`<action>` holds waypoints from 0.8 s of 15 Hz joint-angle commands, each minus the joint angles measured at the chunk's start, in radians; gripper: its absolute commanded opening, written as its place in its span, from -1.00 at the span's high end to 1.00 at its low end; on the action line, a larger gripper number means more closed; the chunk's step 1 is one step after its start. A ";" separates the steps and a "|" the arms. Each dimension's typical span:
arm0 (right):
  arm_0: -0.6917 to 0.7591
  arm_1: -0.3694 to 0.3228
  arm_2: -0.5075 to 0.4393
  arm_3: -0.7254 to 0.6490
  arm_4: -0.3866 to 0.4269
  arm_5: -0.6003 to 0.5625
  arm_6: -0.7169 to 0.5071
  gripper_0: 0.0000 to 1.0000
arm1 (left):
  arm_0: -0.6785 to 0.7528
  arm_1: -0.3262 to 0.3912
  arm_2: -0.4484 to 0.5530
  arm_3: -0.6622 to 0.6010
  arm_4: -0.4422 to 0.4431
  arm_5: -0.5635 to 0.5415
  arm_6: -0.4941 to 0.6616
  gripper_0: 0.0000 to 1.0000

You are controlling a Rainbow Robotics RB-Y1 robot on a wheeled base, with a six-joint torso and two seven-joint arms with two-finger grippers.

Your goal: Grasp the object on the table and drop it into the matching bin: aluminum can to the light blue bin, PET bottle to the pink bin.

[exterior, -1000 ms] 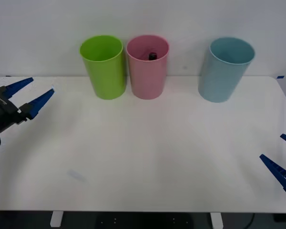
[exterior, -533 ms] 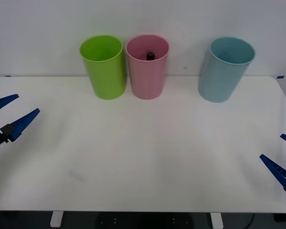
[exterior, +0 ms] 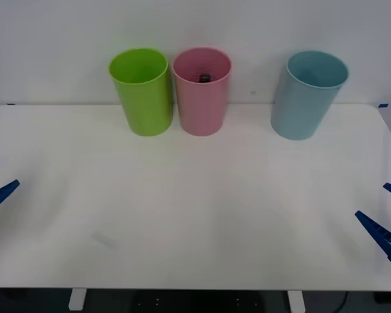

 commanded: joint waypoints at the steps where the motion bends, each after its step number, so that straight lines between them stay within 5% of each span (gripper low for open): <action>1: 0.000 0.000 0.000 0.000 0.000 0.000 0.000 -1.00 | 0.100 0.017 0.022 -0.015 0.048 -0.015 -0.018 -1.00; 12: 0.000 0.000 0.000 0.000 0.000 0.000 0.000 -1.00 | 0.237 0.017 0.018 -0.060 0.132 -0.021 -0.038 -1.00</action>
